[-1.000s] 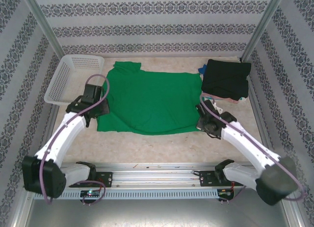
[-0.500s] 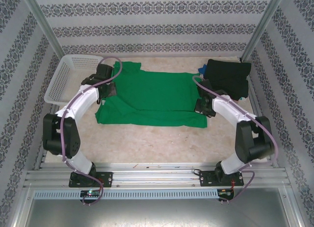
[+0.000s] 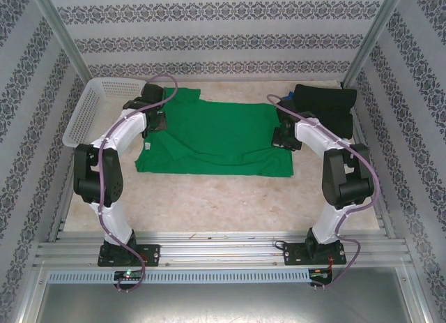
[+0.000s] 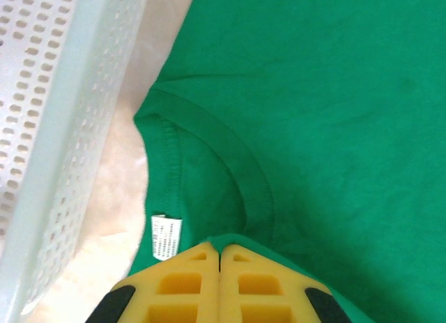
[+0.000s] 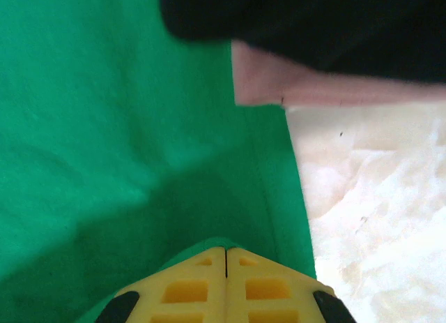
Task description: Fold and stack the t-shirts
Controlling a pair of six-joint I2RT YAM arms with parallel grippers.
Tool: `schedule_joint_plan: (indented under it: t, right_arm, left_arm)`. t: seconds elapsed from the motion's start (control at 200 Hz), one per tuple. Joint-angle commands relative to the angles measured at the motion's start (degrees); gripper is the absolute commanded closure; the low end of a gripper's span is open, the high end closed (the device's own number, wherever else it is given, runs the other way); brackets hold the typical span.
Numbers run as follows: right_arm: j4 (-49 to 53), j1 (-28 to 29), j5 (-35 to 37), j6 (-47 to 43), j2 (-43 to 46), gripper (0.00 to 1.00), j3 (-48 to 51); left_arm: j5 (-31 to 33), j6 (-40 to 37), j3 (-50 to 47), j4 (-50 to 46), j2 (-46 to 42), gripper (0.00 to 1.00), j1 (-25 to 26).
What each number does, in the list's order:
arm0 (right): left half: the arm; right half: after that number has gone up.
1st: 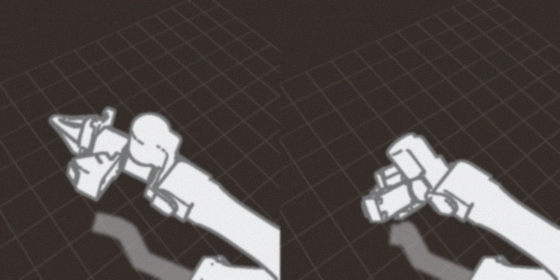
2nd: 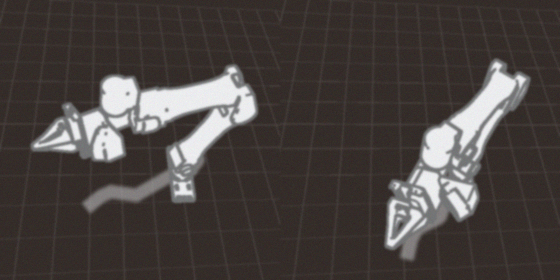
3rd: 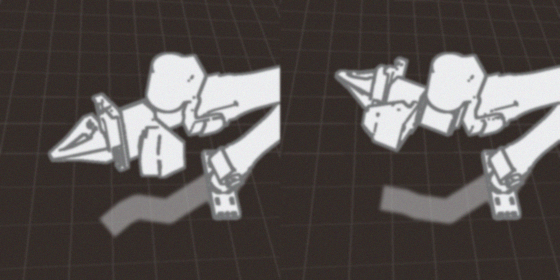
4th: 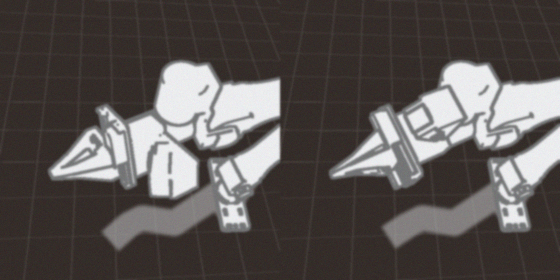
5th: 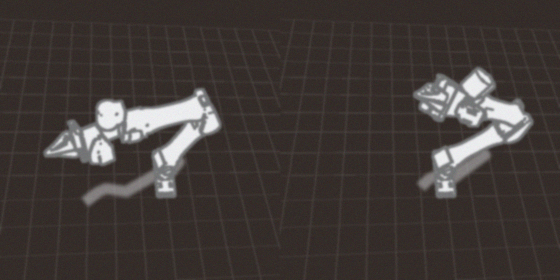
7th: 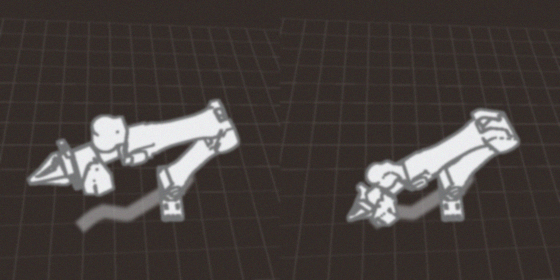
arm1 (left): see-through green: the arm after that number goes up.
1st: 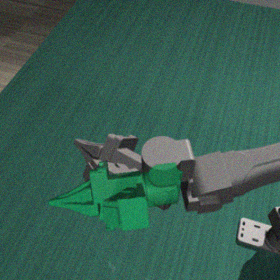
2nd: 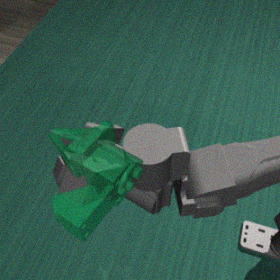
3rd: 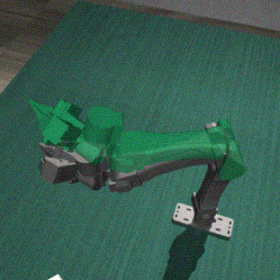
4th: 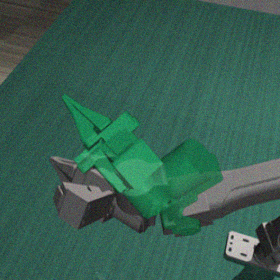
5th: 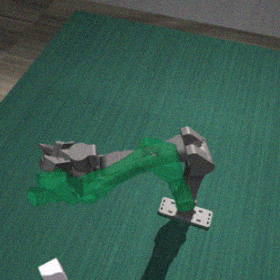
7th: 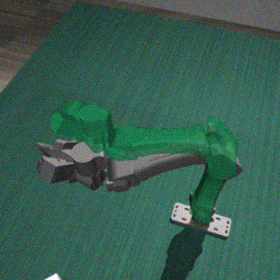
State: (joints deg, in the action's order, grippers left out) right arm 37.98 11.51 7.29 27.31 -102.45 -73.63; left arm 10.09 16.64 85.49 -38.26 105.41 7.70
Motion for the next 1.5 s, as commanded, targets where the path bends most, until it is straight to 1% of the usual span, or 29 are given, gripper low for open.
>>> schedule_joint_plan:
  t: [0.0,0.075,0.14,0.245,0.375,0.55,0.644,0.724,0.819,0.919,0.999,1.139,1.264,1.374,1.494]
  right_arm:
    - [2.2,-0.6,2.0,-1.2,2.3,1.0,-1.1]
    - [1.3,-0.7,1.4,-1.0,3.3,1.0,1.0]
    - [0.6,-0.7,0.8,-1.0,3.2,1.0,2.3]
    - [-0.5,-0.7,-0.9,-1.1,2.7,1.0,3.7]
    - [-1.0,-0.9,0.0,-0.9,2.2,1.0,4.4]
    - [0.1,-1.0,-0.3,-1.4,-0.7,1.0,1.5]
    - [1.0,-1.0,-0.8,-1.6,-1.8,1.0,0.2]
    - [1.8,-0.8,-1.8,-1.6,0.1,1.0,0.8]
    - [1.6,-0.1,-2.8,-1.3,5.5,1.0,4.1]
    - [2.5,1.2,-4.1,-0.7,12.1,1.0,7.9]
    - [3.8,2.9,-3.0,0.1,17.3,1.0,11.5]
    - [3.5,4.0,-3.7,2.4,29.6,1.0,20.1]
    - [7.4,4.7,-3.3,3.8,38.7,1.0,24.2]
    - [8.0,4.7,-5.2,4.0,44.0,1.0,27.4]
    - [7.3,4.6,-6.5,3.6,44.5,1.0,29.0]
  left_arm:
    - [3.5,-0.6,1.4,-3.8,-0.7,1.0,-1.6]
    - [3.0,-0.3,-0.1,-2.5,-2.3,1.0,-2.3]
    - [0.5,-0.3,-1.3,-0.5,-3.2,1.0,-2.8]
    - [-1.8,-0.1,-0.1,-0.6,-1.9,1.0,-3.0]
    - [-2.0,-0.5,2.2,-2.0,0.5,1.0,-3.0]
    - [-2.0,-0.8,5.0,-4.1,3.9,1.0,-3.1]
    - [-2.6,-1.0,5.6,-4.9,4.6,1.0,-3.0]
    - [-2.8,-1.0,5.6,-6.7,3.3,1.0,-3.1]
    - [-3.8,-0.8,2.9,-7.8,-2.3,1.0,-3.1]
    - [-4.8,0.0,-2.6,-7.6,-11.3,1.0,-3.1]
    - [-5.8,1.2,-7.1,-8.5,-18.6,1.0,-3.1]
    - [-5.6,2.7,-13.9,-12.6,-30.3,1.0,-3.0]
    - [-5.8,3.6,-20.1,-14.7,-39.7,1.0,-3.0]
    - [-6.8,4.5,-24.8,-16.0,-44.9,1.0,-3.0]
    - [-7.4,4.9,-28.0,-15.8,-46.7,1.0,-3.0]
